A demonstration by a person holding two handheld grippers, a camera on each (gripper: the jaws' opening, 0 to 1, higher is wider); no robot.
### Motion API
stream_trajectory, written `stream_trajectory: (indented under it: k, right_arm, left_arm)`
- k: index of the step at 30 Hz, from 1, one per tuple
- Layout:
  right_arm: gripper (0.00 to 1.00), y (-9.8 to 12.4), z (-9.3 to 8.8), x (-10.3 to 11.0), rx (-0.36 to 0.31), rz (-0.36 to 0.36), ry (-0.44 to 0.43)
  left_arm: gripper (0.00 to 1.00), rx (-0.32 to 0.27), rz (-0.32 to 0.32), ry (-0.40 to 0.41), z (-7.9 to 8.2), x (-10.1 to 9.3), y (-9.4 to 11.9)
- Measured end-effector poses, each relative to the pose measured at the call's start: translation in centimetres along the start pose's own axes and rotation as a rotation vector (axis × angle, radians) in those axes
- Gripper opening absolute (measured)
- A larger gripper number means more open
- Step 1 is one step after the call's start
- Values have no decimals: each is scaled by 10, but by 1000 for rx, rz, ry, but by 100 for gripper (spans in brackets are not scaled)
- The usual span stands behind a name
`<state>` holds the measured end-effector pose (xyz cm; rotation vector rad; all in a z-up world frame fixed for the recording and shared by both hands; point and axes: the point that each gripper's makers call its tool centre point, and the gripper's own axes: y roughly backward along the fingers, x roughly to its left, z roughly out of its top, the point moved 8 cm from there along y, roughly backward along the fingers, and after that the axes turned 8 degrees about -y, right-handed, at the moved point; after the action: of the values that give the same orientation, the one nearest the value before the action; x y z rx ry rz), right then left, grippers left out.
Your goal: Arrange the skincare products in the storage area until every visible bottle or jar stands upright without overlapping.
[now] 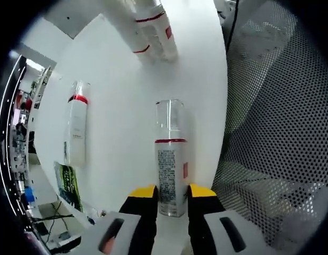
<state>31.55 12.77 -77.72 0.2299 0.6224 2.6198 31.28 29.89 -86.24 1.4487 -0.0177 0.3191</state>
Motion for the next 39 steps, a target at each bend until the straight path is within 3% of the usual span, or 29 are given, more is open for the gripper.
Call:
stream_trajectory:
  k: [5, 8, 13, 16, 19, 23, 29, 32, 34, 39]
  right_arm:
    - [16, -2, -2, 1, 23, -3, 11]
    - [18, -3, -1, -1, 14, -17, 3]
    - [23, -2, -3, -5, 26, -29, -23]
    - [27, 1, 5, -8, -64, 1, -120]
    - [30, 5, 8, -13, -110, 18, -208]
    - [29, 11, 15, -16, -198, 54, -296]
    - [22, 17, 17, -17, -241, 102, -416]
    - [21, 17, 18, -17, -260, 107, -405]
    - [20, 15, 19, -13, -250, 135, -410]
    - [19, 13, 19, -6, -226, 126, -365]
  left_arm:
    - [19, -144, 45, 153, -3, 5, 15]
    - [19, -254, 118, 219, 4, 13, 32]
    - [19, -440, 179, 320, 17, 13, 56]
    - [19, -540, 195, 338, 28, 6, 67]
    - [19, -620, 169, 362, 34, 3, 72]
    - [19, -668, 133, 347, 40, -2, 71]
    - [20, -705, 93, 341, 43, -4, 69]
    - [17, -718, 65, 318, 45, -8, 68]
    - [18, -701, 56, 301, 47, -10, 65]
    - [19, -692, 28, 309, 48, -13, 63]
